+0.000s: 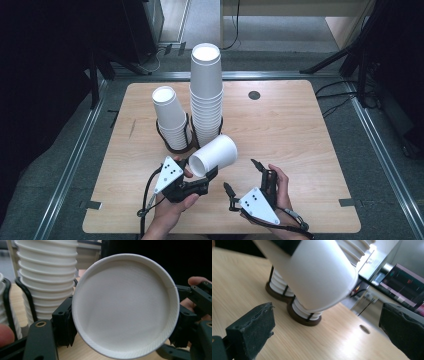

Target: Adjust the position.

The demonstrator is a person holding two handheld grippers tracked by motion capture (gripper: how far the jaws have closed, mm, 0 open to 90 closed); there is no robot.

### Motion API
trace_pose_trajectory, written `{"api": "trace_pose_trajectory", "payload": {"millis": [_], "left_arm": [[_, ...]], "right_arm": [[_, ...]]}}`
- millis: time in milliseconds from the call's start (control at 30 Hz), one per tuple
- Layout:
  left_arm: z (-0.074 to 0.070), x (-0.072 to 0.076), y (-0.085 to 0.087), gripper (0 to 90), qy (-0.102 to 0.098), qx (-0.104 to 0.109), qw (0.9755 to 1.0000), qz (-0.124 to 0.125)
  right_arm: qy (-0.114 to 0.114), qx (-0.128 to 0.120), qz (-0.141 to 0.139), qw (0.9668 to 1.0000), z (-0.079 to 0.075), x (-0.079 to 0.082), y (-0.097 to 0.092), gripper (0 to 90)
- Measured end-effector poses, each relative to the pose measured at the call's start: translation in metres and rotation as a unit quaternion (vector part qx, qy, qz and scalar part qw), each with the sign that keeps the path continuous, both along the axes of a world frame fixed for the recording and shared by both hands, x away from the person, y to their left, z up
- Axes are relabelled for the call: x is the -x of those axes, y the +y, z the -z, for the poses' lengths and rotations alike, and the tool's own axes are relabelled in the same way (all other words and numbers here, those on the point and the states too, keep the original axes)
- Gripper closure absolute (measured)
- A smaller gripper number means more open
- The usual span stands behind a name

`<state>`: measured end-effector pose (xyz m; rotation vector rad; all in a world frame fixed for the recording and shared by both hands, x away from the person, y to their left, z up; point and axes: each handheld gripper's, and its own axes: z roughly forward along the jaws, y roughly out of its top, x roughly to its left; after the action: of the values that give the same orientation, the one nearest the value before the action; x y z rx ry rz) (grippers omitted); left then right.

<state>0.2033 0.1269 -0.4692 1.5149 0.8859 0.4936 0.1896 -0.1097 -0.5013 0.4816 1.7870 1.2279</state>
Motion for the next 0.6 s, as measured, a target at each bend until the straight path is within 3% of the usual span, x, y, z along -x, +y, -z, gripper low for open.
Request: {"api": "trace_pose_trajectory", "payload": {"millis": [67,133,333,500,533,600], "left_arm": [[0.001,-0.001,0.003,24.6,-0.005,0.020,0.9998,0.001],[0.003,-0.001,0.004,24.6,-0.012,0.025,0.9996,-0.010],[0.004,0.001,0.003,24.4,-0.040,0.033,0.9985,-0.020],[0.006,0.002,0.001,24.4,-0.055,0.039,0.9975,-0.020],[0.006,0.002,0.000,24.4,-0.057,0.039,0.9974,-0.021],[0.006,0.002,-0.001,24.4,-0.059,0.041,0.9972,-0.020]], "right_arm": [[0.024,-0.041,-0.004,0.9989,-0.006,-0.001,-0.002,0.6],[0.046,-0.076,-0.006,0.9961,-0.012,-0.002,-0.005,0.6],[0.108,-0.169,-0.009,0.9796,-0.023,-0.004,-0.011,0.5],[0.171,-0.252,-0.026,0.9521,-0.031,-0.004,-0.015,0.6],[0.185,-0.273,-0.029,0.9436,-0.032,-0.004,-0.016,0.6],[0.208,-0.303,-0.025,0.9297,-0.035,-0.005,-0.016,0.6]]}}
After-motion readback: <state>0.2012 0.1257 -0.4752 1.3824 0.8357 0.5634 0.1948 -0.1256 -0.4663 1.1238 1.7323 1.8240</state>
